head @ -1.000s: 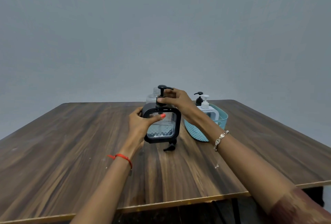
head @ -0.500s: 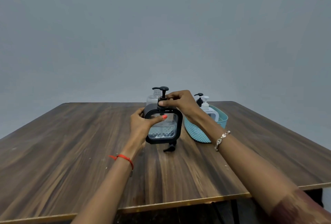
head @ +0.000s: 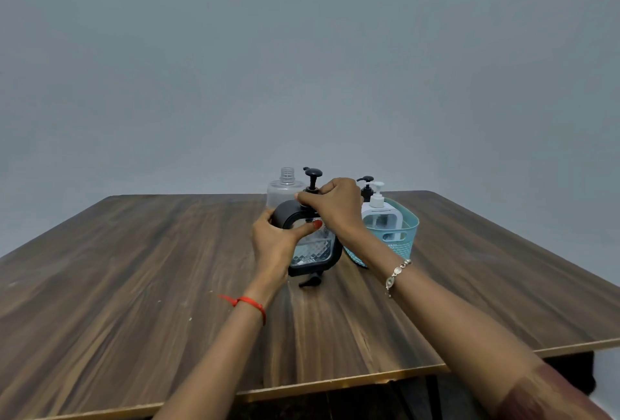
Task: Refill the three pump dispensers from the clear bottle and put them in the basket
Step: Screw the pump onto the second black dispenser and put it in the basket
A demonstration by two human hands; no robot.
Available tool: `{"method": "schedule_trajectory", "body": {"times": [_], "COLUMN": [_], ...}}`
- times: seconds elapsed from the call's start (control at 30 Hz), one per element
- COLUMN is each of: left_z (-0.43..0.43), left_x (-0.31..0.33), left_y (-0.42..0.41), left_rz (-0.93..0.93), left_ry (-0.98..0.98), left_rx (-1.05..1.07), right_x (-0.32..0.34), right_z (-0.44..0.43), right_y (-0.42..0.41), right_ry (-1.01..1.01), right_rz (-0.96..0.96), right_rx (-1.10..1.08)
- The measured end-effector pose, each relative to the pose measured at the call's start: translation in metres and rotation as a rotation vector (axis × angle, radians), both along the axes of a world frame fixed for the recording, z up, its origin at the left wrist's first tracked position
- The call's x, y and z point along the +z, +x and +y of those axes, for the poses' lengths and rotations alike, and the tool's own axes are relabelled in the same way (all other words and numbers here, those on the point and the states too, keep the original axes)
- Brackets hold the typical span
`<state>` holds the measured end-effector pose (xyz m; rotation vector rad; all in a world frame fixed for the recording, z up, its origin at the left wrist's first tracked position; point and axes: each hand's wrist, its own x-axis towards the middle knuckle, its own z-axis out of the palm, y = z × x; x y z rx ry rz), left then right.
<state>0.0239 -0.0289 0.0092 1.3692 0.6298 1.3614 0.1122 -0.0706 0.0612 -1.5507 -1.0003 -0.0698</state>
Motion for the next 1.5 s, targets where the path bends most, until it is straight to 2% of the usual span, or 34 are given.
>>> {"method": "schedule_trajectory", "body": {"times": [0.1, 0.23, 0.3, 0.47, 0.57, 0.73, 0.93, 1.07, 1.17, 1.3, 1.37, 1.5], "left_z": [-0.006, -0.004, -0.002, 0.006, 0.007, 0.002, -0.002, 0.001, 0.004, 0.008, 0.008, 0.005], "left_x": [-0.002, -0.005, -0.006, -0.006, -0.006, -0.008, -0.010, -0.014, -0.015, -0.016, -0.016, -0.015], "left_y": [0.008, 0.011, 0.010, 0.004, 0.001, 0.005, 0.016, 0.017, 0.016, 0.012, 0.010, 0.012], "left_rz": [0.005, 0.021, 0.023, 0.003, 0.028, -0.026, -0.055, -0.031, -0.015, -0.024, -0.021, -0.010], "left_ry": [-0.014, -0.033, -0.059, -0.127, -0.126, -0.141, -0.182, -0.178, -0.157, -0.165, -0.172, -0.181], "left_rx": [0.025, 0.003, -0.022, -0.155, -0.244, -0.249, -0.213, -0.201, -0.217, -0.232, -0.247, -0.248], "right_x": [-0.002, -0.006, -0.005, 0.002, 0.003, -0.004, -0.012, -0.011, -0.007, -0.002, 0.001, -0.001], "right_z": [0.000, 0.001, -0.002, -0.016, -0.020, -0.019, -0.017, -0.018, -0.023, -0.029, -0.030, -0.032], "right_y": [-0.005, 0.005, 0.014, 0.038, 0.044, 0.040, 0.021, 0.021, 0.029, 0.043, 0.048, 0.044], "right_ry": [-0.049, -0.104, -0.139, -0.224, -0.234, -0.182, -0.086, -0.131, -0.206, -0.107, -0.040, 0.114], "right_rz": [-0.090, -0.117, -0.097, 0.136, 0.151, 0.101, -0.089, -0.132, -0.032, 0.329, 0.391, 0.362], "right_rx": [-0.182, -0.168, -0.057, 0.485, 0.600, 0.478, 0.137, 0.078, 0.205, 0.480, 0.488, 0.350]}}
